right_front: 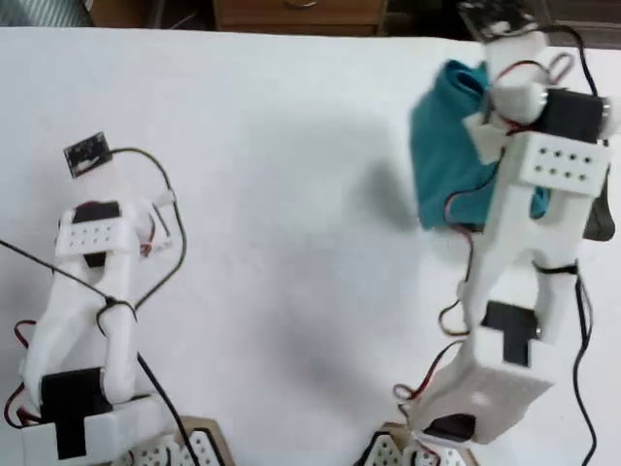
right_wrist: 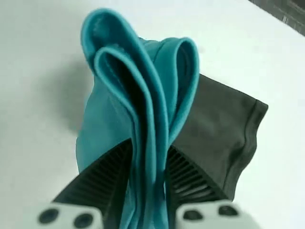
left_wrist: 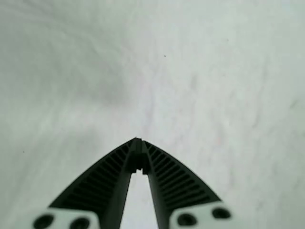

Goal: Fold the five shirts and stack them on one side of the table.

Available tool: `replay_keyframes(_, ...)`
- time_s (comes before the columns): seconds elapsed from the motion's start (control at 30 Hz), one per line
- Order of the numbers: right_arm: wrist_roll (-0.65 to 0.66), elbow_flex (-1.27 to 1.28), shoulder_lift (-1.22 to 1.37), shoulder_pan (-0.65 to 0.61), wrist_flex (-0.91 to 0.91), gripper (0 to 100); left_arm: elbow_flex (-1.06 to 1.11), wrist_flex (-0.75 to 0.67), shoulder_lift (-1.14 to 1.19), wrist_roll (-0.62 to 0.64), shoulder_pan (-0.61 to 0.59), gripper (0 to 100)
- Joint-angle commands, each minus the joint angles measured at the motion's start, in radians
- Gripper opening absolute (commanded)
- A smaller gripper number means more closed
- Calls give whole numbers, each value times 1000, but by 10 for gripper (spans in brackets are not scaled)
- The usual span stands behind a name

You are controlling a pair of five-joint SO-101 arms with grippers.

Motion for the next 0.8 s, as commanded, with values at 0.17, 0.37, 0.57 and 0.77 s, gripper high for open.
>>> replay_keyframes(0.17,126,-8,191,196,-194,19,-5,-9,-5,-12,-9,27)
replay_keyframes(0.37,239,-9,303,269,-331,19,-5,-9,-5,-12,-9,27)
replay_keyframes(0.57,253,-9,383,291,-433,19,-5,-9,-5,-12,-9,27)
replay_keyframes(0.77,253,-9,435,303,-545,21,-5,-8,-5,-12,-9,27)
